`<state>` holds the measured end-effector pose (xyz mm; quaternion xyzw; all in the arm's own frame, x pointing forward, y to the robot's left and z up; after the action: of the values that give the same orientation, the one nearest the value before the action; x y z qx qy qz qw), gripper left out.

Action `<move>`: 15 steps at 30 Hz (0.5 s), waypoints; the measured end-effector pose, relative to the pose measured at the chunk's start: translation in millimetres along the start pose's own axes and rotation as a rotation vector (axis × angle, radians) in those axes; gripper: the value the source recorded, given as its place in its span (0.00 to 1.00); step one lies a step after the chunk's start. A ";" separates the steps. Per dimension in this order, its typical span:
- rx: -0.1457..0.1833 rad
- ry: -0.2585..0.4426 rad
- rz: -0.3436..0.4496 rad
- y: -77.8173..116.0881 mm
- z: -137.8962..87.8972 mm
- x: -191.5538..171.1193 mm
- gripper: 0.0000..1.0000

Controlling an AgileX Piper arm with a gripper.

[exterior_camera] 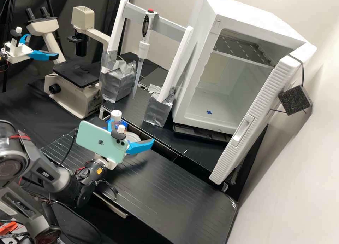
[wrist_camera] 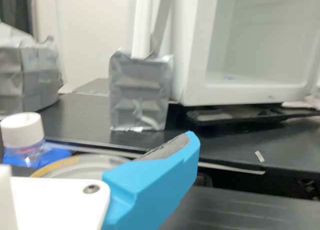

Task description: Move the petri dish to the incubator

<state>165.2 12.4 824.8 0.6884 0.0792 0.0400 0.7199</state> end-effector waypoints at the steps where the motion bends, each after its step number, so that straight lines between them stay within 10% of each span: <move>1: 0.003 -0.004 -0.007 -0.2 1.4 -0.4 1.00; 15: 0.039 -0.065 -0.045 1.1 16.2 -5.5 1.00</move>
<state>162.5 -4.5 826.9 0.7012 0.0721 -0.0001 0.7093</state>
